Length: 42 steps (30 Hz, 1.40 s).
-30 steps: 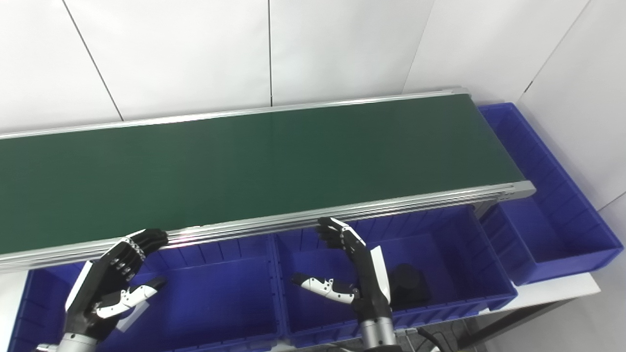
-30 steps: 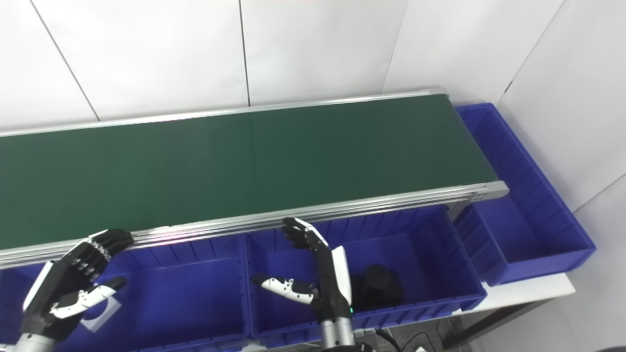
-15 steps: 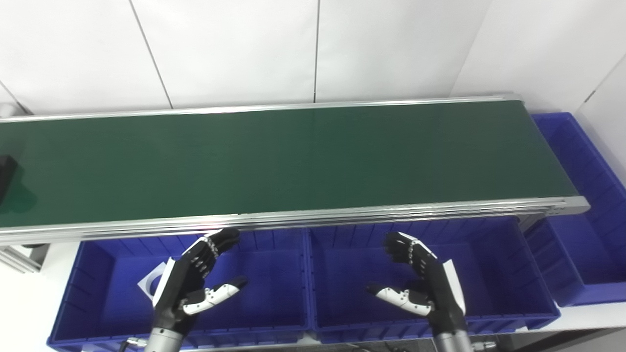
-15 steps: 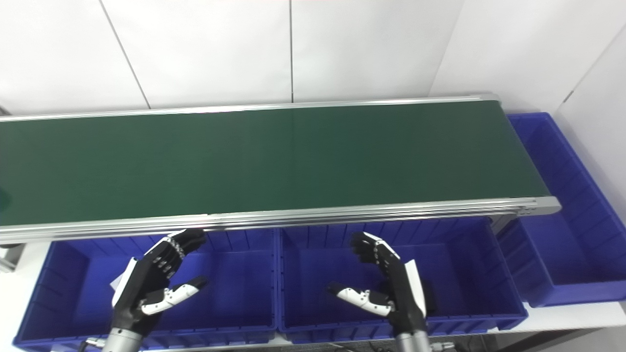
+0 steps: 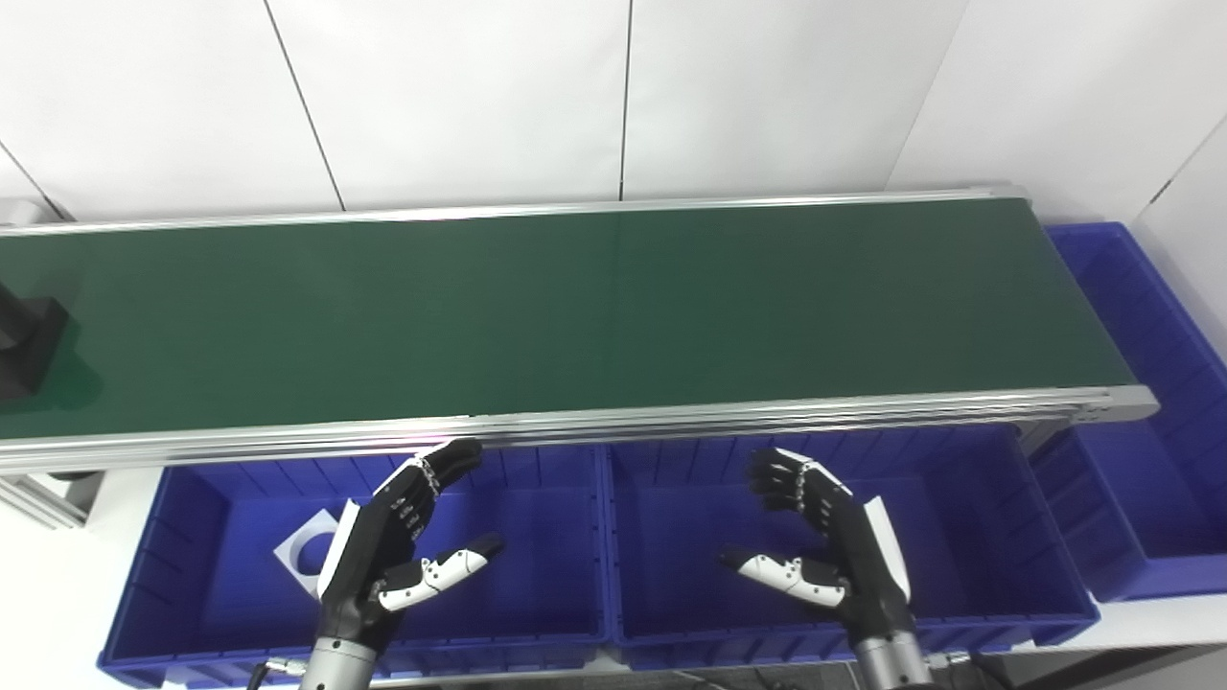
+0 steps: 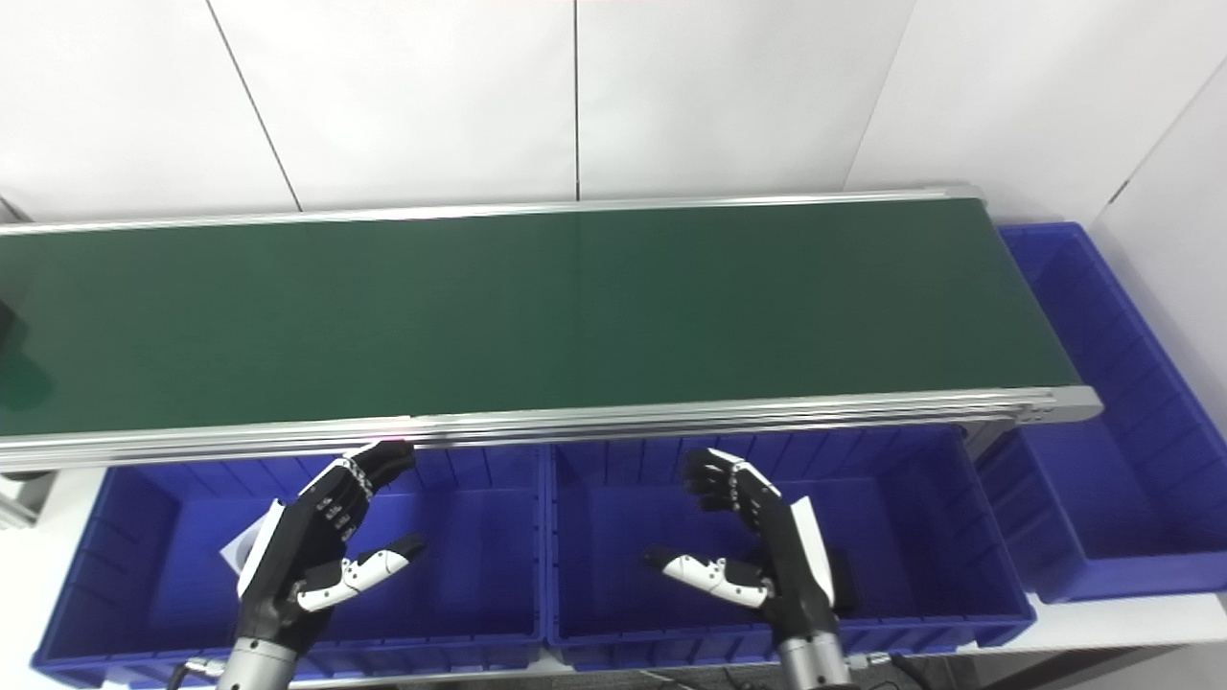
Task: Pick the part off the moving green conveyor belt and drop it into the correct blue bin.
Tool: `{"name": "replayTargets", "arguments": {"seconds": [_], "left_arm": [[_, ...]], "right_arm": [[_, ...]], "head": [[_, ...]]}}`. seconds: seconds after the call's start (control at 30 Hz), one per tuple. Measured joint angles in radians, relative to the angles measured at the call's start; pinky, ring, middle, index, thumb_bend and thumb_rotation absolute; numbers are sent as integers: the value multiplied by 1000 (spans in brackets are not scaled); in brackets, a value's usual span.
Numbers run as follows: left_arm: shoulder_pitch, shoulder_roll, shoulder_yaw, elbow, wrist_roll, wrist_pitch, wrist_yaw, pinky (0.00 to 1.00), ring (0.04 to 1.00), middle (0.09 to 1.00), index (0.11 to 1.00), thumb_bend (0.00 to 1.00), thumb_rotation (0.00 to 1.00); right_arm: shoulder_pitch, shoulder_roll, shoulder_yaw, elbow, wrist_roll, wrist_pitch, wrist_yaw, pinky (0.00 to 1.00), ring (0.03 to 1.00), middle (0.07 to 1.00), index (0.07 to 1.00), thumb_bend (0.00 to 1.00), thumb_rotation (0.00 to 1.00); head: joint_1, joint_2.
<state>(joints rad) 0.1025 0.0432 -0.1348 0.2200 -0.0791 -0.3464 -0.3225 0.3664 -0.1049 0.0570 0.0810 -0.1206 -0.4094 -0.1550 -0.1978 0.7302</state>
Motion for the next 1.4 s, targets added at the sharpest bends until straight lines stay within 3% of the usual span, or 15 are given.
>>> {"name": "replayTargets", "arguments": {"seconds": [0.03, 0.07, 0.13, 0.23, 0.47, 0.83, 1.03, 1.4], "left_arm": [[0, 5, 0, 4, 0, 0, -1, 886, 809, 800, 751, 596, 0], [0, 10, -1, 6, 0, 0, -2, 887, 811, 800, 746, 611, 0], [0, 14, 0, 7, 0, -1, -2, 880, 806, 794, 743, 621, 0], [0, 13, -1, 24, 2, -19, 2, 875, 802, 788, 742, 621, 0], [5, 11, -3, 81, -10, -53, -2, 887, 804, 791, 736, 615, 0], [5, 10, -2, 101, -17, -66, -2, 892, 805, 794, 742, 608, 0], [6, 10, -2, 100, -17, -67, -1, 896, 810, 795, 745, 600, 0], [5, 5, -2, 98, -7, -67, 12, 893, 801, 783, 740, 607, 0]], "right_arm": [[1, 5, 0, -1, -2, 0, 0, 660, 711, 720, 749, 714, 217], [3, 10, 0, -1, -2, 0, 0, 663, 718, 724, 750, 708, 208], [8, 14, 2, -1, -2, 0, 0, 659, 719, 726, 750, 703, 201], [16, 14, 5, 3, -1, 0, -3, 669, 723, 727, 752, 707, 201], [20, 4, 25, 39, -1, -1, -14, 693, 719, 730, 756, 709, 212], [4, -16, 57, 66, 6, -3, -23, 703, 727, 743, 769, 704, 217], [3, -23, 64, 66, 7, -3, -29, 720, 734, 750, 776, 696, 220], [-24, -33, 69, 43, 0, -3, -18, 701, 743, 769, 802, 691, 205]], "head": [[-5, -5], [-12, -38], [-12, -38], [-17, -96], [-6, -136], [11, -138], [23, -112], [31, -100]]}}
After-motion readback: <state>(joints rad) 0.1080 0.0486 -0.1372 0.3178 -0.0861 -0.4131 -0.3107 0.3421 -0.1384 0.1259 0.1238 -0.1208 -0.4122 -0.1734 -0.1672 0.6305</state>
